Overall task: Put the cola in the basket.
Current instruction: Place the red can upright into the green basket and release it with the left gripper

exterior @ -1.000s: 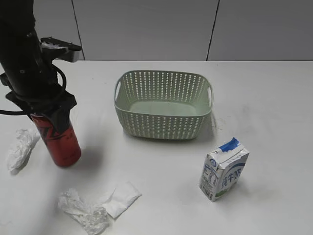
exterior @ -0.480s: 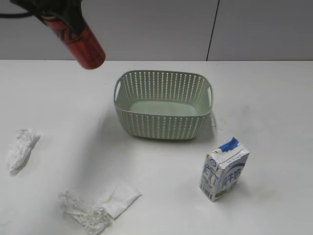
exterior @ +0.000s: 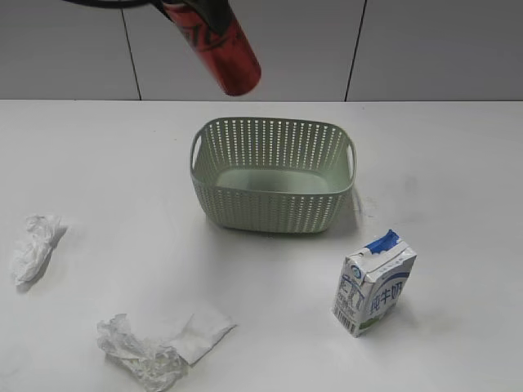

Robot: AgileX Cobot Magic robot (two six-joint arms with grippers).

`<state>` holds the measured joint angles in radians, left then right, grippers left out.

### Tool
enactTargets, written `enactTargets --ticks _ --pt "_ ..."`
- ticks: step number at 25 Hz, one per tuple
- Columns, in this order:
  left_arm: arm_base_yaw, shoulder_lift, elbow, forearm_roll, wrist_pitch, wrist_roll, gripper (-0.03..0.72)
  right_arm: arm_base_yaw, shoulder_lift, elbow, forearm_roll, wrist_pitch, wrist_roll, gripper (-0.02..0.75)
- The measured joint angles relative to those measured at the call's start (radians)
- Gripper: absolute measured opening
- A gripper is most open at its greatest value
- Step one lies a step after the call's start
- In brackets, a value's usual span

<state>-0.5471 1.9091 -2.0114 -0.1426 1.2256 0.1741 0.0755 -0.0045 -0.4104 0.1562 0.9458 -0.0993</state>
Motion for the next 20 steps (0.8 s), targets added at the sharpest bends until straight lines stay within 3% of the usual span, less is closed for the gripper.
enactTargets --ticks 8,20 --pt "-0.117 0.189 -0.024 0.039 0.002 0.0 0.5 0.0 0.0 0.0 0.0 0.0 0.0 0.59" --pt "-0.133 0.334 -0.027 0.129 0.001 0.0 0.501 0.0 0.0 0.0 0.0 0.0 0.0 0.59"
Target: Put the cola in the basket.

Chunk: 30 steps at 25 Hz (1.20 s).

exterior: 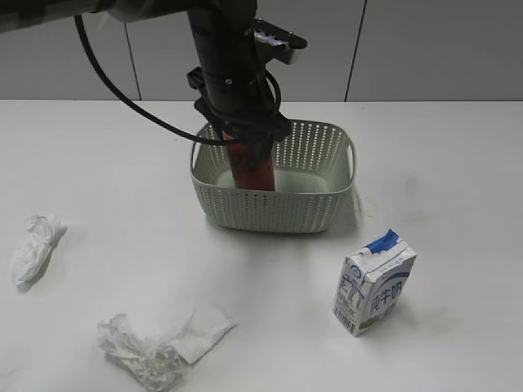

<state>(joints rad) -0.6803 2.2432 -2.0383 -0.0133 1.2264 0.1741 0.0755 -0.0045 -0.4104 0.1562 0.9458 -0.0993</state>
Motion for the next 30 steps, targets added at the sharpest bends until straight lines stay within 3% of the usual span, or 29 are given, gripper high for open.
enactTargets --ticks 7,17,21,30 --pt "0.0 0.001 -0.001 -0.043 -0.002 0.0 0.65 0.0 0.0 0.0 0.0 0.0 0.0 0.59" --pt "0.018 -0.115 -0.001 -0.032 -0.004 0.0 0.661 0.0 0.0 0.0 0.0 0.0 0.0 0.59" --pt "0.084 -0.198 -0.002 -0.032 -0.004 -0.008 0.659 0.0 0.0 0.0 0.0 0.0 0.0 0.59" --pt "0.337 -0.291 -0.002 -0.009 -0.005 -0.1 0.636 0.0 0.0 0.0 0.0 0.0 0.0 0.59"
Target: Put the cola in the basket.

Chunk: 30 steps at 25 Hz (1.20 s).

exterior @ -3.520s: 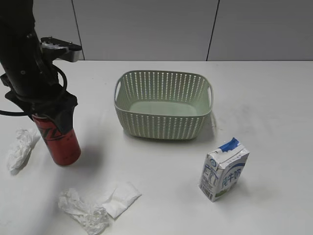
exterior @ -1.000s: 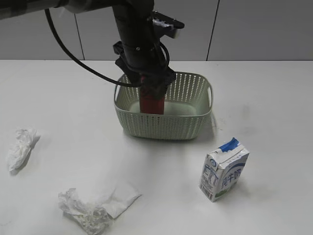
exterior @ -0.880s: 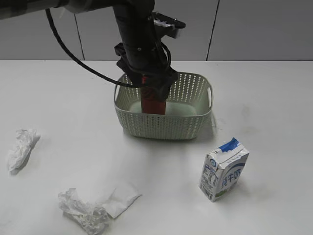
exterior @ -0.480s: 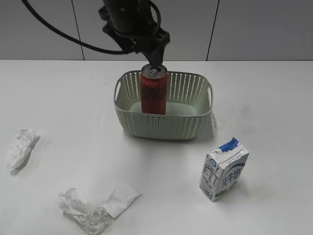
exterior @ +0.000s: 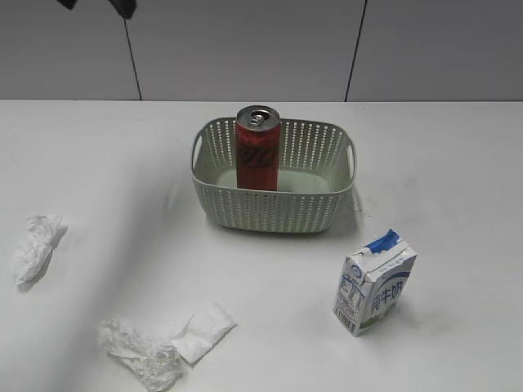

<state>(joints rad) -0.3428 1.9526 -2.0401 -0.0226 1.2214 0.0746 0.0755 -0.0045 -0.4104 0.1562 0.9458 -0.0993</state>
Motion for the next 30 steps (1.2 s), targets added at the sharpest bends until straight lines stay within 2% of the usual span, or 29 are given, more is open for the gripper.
enactTargets --ticks 6,12,20,25,30 --pt "0.159 -0.045 0.06 0.004 -0.003 -0.027 0.62 0.0 0.0 0.0 0.0 0.0 0.0 0.59" --pt "0.245 -0.113 0.192 -0.015 -0.002 -0.03 0.605 0.0 0.0 0.0 0.0 0.0 0.0 0.59" --pt "0.253 -0.282 0.417 -0.044 -0.003 -0.022 0.579 0.0 0.0 0.0 0.0 0.0 0.0 0.59" --pt "0.222 -0.453 0.608 -0.053 -0.003 -0.01 0.577 0.0 0.0 0.0 0.0 0.0 0.0 0.59" --pt "0.221 -0.645 0.824 -0.056 -0.002 -0.01 0.577 0.0 0.0 0.0 0.0 0.0 0.0 0.59"
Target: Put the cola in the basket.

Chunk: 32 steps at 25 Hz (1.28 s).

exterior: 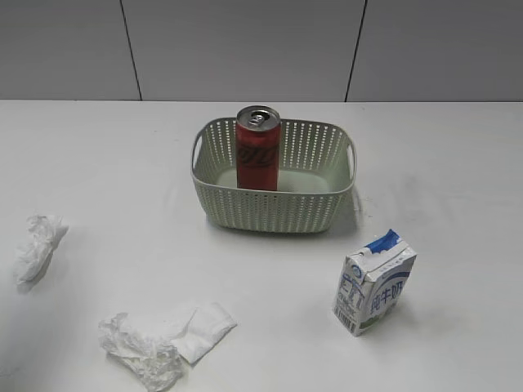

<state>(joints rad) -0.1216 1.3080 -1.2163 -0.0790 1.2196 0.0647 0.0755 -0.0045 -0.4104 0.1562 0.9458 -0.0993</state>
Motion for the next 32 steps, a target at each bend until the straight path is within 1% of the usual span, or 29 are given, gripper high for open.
enactTargets --ticks 7,10,13,17,22,32 --pt "0.0 -0.26 0.31 -0.005 0.0 -0.002 0.577 0.0 0.0 0.0 0.0 0.0 0.0 0.59" --pt "0.0 -0.377 0.436 -0.014 -0.001 -0.027 0.577 0.0 0.0 0.0 0.0 0.0 0.0 0.59" --pt "0.0 -0.484 0.539 -0.024 -0.017 -0.038 0.577 0.0 0.0 0.0 0.0 0.0 0.0 0.59" --pt "0.0 -0.623 0.641 -0.025 -0.049 -0.042 0.577 0.0 0.0 0.0 0.0 0.0 0.0 0.59" --pt "0.0 -0.797 0.715 -0.026 -0.111 -0.044 0.575 0.0 0.0 0.0 0.0 0.0 0.0 0.59" --pt "0.0 -1.071 0.719 -0.027 -0.128 -0.049 0.574 0.0 0.0 0.0 0.0 0.0 0.0 0.59"
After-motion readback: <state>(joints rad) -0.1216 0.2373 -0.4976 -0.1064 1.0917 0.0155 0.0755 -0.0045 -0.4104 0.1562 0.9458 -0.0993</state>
